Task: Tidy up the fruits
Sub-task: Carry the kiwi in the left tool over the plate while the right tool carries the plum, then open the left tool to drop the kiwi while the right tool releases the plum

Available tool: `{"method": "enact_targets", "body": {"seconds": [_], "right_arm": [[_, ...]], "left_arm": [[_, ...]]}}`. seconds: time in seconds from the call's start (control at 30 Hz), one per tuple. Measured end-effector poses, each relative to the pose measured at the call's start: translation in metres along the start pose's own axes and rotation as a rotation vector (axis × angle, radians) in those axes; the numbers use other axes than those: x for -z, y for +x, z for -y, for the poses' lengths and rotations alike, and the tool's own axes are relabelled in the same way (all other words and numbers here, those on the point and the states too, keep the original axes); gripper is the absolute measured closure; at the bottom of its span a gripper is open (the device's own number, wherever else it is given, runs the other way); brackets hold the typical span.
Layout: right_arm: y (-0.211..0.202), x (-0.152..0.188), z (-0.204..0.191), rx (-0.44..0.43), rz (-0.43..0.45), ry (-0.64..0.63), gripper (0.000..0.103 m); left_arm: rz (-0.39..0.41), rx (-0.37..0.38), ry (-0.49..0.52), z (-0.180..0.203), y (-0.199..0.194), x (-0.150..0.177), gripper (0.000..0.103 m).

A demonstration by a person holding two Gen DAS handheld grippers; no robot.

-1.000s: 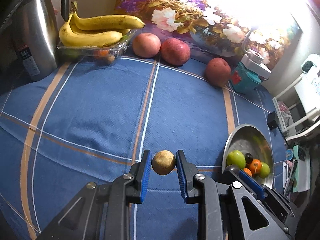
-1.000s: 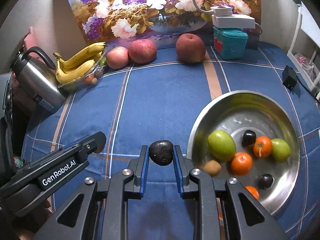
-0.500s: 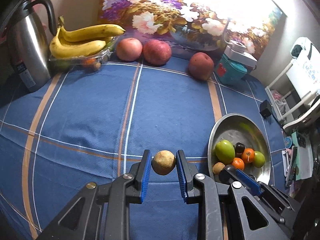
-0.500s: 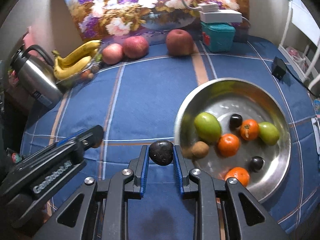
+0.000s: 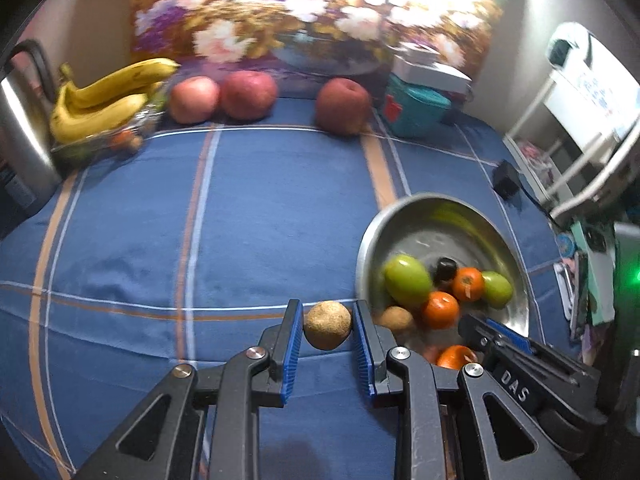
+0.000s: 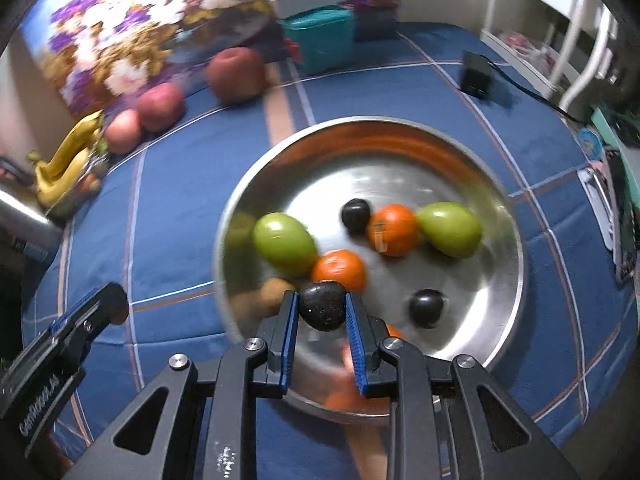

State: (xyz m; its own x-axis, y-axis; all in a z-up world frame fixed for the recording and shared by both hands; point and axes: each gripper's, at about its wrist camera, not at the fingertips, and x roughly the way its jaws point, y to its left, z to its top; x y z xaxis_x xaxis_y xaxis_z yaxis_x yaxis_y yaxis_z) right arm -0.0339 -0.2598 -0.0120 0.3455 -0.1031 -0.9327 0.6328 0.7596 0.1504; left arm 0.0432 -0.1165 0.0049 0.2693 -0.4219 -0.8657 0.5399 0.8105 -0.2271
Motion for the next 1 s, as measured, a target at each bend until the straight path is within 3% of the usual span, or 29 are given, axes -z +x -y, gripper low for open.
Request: {"method": "enact_targets", "body": {"seconds": [0.4,0.87,1.0], "right_arm": [[0.008,-0.005,0.037,0.035,-0.043,0.103,0.078],[0.013,-0.004,0.046,0.032,-0.062,0.138,0.077],[0.012,-0.004,0.046,0.030,-0.060,0.137,0.076]], "left_arm": [[-0.057,0.034,0.146,0.052,0.025,0.011,0.075],[-0.072,0.060,0.131,0.054,0.033,0.014,0.074],[-0.073,0.058,0.121,0.050,0.032,0.015,0.069]]}}
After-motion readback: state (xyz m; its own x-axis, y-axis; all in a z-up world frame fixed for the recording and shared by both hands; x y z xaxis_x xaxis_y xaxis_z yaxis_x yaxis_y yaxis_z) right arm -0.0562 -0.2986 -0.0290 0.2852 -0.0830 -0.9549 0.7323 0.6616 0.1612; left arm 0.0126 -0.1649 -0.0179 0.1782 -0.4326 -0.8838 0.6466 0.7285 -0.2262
